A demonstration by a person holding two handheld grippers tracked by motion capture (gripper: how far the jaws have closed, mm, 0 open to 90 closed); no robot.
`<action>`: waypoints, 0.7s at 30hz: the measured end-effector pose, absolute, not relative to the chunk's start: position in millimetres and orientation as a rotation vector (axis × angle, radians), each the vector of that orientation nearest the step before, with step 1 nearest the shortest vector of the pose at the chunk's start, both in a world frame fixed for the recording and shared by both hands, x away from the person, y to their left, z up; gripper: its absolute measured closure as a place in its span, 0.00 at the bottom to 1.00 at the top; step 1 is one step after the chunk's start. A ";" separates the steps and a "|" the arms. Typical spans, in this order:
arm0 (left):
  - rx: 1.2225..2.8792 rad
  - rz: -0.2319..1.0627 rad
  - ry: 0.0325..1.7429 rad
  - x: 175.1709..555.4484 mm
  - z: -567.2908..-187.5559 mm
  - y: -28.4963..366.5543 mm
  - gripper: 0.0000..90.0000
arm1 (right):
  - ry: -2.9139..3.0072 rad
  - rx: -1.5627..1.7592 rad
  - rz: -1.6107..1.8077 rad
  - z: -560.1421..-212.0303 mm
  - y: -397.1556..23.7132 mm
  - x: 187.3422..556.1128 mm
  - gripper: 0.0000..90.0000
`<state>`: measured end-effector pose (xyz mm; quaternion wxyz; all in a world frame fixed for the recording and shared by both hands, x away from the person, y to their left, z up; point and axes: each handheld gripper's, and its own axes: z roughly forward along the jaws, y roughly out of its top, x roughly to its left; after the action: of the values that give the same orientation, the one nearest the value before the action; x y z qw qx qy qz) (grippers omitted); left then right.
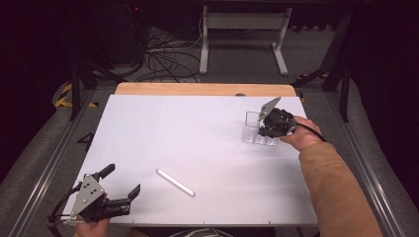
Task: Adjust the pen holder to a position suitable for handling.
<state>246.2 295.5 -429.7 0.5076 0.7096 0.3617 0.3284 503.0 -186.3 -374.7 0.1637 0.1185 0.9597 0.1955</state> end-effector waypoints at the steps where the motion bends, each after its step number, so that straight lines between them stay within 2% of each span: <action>1: 1.710 0.791 0.871 246.2 -429.6 295.4 0.04 | 2.740 0.315 0.553 -374.5 -186.5 502.9 0.93; 3: 1.710 0.792 0.872 246.2 -429.6 295.4 0.04 | 2.736 0.308 0.543 -373.6 -185.8 499.8 0.97; 10: 1.712 0.791 0.872 246.3 -429.7 295.2 0.04 | 2.746 0.309 0.573 -368.5 -186.9 495.9 0.96; 21: 1.713 0.793 0.872 246.2 -429.5 294.7 0.04 | 2.717 0.215 0.656 -349.1 -166.2 472.1 0.97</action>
<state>246.2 294.7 -429.5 0.5066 0.7103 0.3617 0.3287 472.1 -166.2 -349.1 0.1683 0.0755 0.9554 0.2307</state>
